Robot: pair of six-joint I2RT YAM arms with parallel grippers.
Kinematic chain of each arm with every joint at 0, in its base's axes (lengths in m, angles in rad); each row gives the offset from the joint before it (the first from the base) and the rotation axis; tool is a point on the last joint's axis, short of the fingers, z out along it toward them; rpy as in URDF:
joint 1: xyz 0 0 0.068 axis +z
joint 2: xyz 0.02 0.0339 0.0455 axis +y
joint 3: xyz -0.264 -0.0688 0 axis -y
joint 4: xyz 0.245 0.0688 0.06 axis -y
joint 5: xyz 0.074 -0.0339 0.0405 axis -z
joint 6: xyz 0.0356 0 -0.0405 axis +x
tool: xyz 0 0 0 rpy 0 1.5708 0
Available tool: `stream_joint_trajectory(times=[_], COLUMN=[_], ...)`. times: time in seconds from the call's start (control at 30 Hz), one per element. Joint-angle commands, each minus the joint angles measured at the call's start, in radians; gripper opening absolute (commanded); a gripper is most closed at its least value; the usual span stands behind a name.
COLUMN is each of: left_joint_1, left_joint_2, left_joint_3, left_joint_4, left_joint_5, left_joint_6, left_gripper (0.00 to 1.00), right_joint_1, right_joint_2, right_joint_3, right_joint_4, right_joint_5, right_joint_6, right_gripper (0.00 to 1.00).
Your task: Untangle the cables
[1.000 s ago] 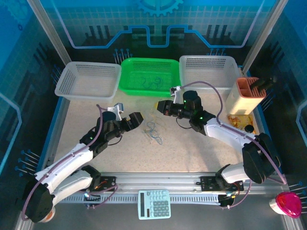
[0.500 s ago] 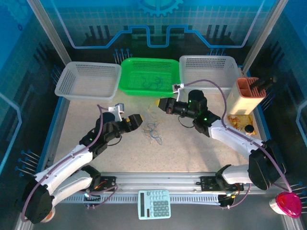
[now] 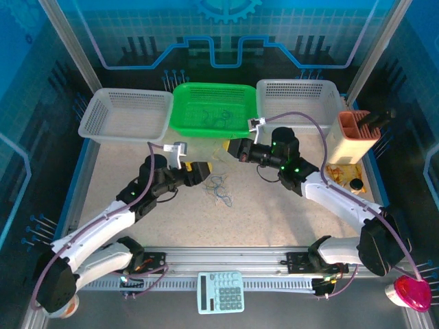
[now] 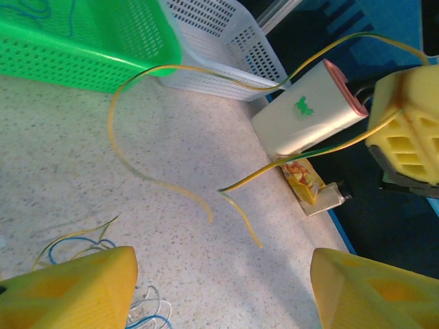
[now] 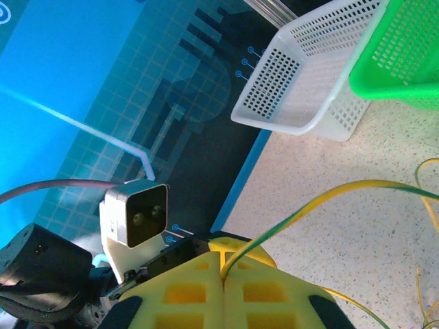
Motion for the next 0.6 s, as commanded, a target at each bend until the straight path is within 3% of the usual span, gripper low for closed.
stream_joint_trajectory(times=[0.0,0.57], left_joint_1=[-0.014,-0.028], left_joint_2=[0.028,0.149], left_joint_3=[0.054,0.098], left_joint_4=[0.049,0.114], left_joint_5=[0.031,0.007], left_joint_6=[0.047,0.075], left_gripper=[0.68,0.59], right_joint_1=[-0.009,0.036], right_joint_2=[-0.024,-0.042], right_joint_3=[0.032,0.061], right_joint_4=[-0.012,-0.002], right_joint_5=[0.006,0.009], right_joint_6=[-0.013,0.013], right_gripper=[0.0,0.0])
